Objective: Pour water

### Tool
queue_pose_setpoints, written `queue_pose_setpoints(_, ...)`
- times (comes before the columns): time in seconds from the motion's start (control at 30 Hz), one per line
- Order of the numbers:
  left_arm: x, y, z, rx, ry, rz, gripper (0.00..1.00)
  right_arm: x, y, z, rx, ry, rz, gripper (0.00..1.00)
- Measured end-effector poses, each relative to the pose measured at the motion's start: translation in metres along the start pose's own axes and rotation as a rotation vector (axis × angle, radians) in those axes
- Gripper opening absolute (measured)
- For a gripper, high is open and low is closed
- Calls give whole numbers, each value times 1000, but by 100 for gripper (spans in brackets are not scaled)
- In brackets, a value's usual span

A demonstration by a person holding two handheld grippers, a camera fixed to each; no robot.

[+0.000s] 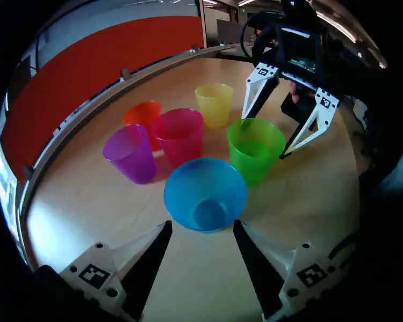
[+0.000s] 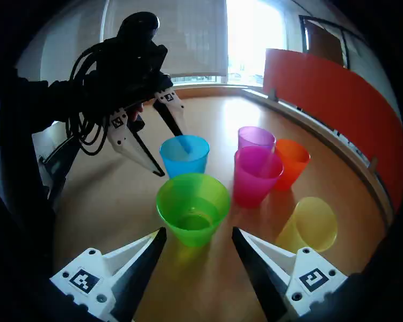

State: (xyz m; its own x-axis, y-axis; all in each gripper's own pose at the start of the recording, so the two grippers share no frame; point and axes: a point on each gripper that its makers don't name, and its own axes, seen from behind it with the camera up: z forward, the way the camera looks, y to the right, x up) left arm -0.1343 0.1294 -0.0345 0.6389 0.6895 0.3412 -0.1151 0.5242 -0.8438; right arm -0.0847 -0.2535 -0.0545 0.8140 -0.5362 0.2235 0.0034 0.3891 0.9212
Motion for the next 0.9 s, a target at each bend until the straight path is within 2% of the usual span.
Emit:
queue_pose_setpoints(0.47,-18,-5,-21,70,8,-51,84,-12,7,-31,-65,7,25,95)
queue_pose_setpoints(0.9,-30,-16,-37,155,26,-124,84,-15,13,-48,-138,28,78,95)
